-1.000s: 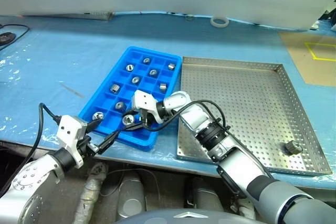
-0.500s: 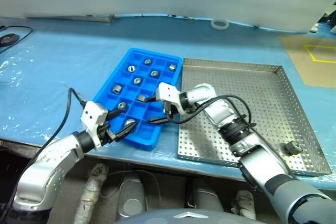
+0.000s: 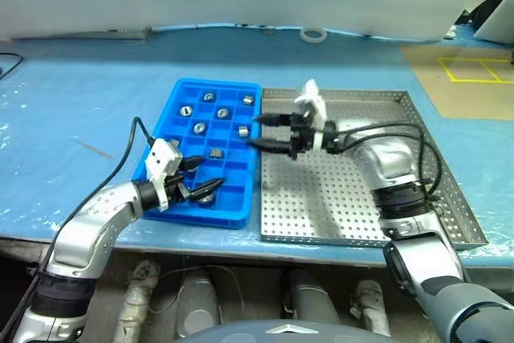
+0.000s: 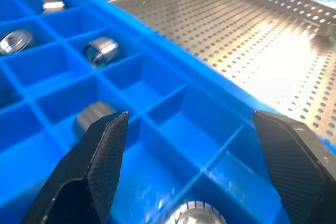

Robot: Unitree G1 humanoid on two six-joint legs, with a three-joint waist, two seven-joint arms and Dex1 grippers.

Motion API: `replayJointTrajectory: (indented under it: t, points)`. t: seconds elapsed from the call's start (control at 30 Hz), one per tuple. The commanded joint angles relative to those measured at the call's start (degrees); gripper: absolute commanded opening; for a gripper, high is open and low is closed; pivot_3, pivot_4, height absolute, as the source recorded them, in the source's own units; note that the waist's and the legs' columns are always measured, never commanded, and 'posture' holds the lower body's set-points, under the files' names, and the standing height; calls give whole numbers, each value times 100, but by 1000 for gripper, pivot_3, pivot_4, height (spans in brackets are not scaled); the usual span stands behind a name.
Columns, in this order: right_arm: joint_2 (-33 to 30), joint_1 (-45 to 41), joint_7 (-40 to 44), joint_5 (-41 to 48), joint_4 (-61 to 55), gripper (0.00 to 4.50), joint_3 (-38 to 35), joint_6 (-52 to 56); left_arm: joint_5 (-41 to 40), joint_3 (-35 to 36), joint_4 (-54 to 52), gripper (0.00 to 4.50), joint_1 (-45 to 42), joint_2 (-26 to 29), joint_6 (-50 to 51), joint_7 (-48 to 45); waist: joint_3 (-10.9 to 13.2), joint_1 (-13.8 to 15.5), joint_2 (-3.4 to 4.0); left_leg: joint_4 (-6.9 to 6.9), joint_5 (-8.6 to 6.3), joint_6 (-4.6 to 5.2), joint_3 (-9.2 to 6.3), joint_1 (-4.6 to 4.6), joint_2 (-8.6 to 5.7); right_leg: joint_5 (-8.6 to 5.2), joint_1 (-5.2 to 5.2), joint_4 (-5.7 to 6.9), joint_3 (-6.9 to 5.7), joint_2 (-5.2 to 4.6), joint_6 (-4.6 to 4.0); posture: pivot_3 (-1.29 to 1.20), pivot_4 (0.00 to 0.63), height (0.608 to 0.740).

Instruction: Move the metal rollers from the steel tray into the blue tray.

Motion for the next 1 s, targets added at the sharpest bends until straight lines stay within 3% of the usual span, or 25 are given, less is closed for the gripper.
replayJointTrajectory:
  t: [0.03, 0.2, 0.4, 0.63, 1.0]
  points:
    - [-224, 125, -251, 298, -421, 3909, -307, 237, -30, -159, 89, 4001, -271, -100, -96, -226, 0, -49, 0, -1, -1, 1, 2, -2, 1, 0, -1, -7, 1, 2, -1, -141, 150, 740]
    - [-928, 767, -683, -394, -638, 3909, -151, -229, 55, -621, 505, 4001, -845, -371, -157, -599, 0, -101, 0, 5, -7, 1, 9, -19, -7, -4, -3, -19, 1, -5, 4, -238, 150, 740]
    - [-1538, 1385, -1402, -724, -983, 3909, -625, -259, 247, -1124, 1298, 4001, -1639, -828, -425, -1151, 0, -296, 3, 12, -9, 5, 16, -9, -7, -24, -5, -11, 22, -3, 41, -377, 150, 740]
    - [-2283, 2388, -2087, -916, -1399, 3909, -1287, 283, 489, -1483, 2191, 4001, -2243, -1324, -812, -1720, -1, -487, 3, 17, -18, 20, 21, -17, -7, -16, -6, -25, 39, 22, 27, -508, 150, 740]
    - [-2334, 3411, -2912, -589, -2270, 3909, -2205, 1817, 742, -1551, 2935, 4001, -2605, -1680, -1143, -2217, -1, -920, 4, 44, -36, 29, 22, -24, -5, -33, -6, -37, 44, 30, 56, -614, 150, 740]
